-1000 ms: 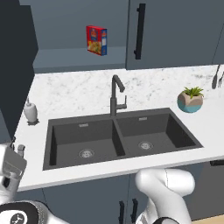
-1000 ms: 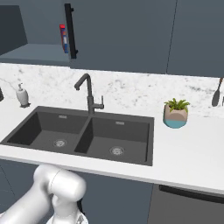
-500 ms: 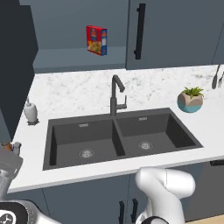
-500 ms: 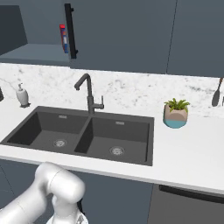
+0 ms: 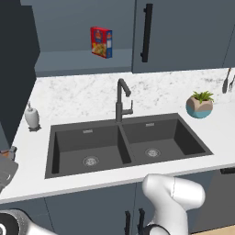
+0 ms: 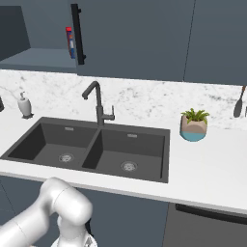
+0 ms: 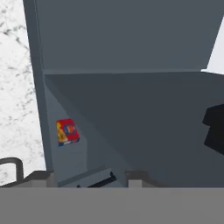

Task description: Pick the jam and place it on the digital scale for weighing, and close the cabinet.

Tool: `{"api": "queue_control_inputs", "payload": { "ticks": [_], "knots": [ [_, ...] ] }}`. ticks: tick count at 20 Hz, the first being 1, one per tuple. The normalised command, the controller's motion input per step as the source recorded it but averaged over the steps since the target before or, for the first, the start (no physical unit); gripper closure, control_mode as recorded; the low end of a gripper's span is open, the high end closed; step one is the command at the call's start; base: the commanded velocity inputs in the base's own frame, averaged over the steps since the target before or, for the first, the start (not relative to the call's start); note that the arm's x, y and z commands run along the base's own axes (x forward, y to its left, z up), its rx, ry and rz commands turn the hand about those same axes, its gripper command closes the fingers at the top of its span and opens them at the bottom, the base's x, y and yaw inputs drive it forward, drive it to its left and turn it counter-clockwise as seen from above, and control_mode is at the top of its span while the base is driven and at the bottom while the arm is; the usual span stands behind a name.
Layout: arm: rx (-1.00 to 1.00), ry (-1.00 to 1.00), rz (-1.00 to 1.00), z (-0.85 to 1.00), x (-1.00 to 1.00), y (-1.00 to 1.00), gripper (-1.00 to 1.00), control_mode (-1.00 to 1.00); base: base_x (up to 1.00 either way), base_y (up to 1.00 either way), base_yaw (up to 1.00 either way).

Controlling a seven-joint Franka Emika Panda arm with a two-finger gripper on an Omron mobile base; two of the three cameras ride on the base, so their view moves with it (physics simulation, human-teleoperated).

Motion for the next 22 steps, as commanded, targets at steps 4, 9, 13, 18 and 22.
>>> {"api": "queue_control_inputs", "payload": {
  "ticks": [4,9,13,18,22],
  "knots": [
    [0.06,0.0,-0.03,0.48,0.0,-0.03,-1.0,-1.0,0.0,0.0,0.0],
    [0.06,0.0,-0.02,0.47,0.04,-0.25,-1.0,-1.0,0.0,0.0,0.0],
    [0.1,0.02,0.14,0.2,0.11,-0.4,-1.0,-1.0,0.0,0.0,0.0],
    [0.04,0.06,0.05,0.0,0.23,-0.07,-1.0,-1.0,0.0,0.0,0.0],
    [0.0,0.3,0.07,0.0,0.74,0.18,-1.0,-1.0,0.0,0.0,0.0]
  ]
}}
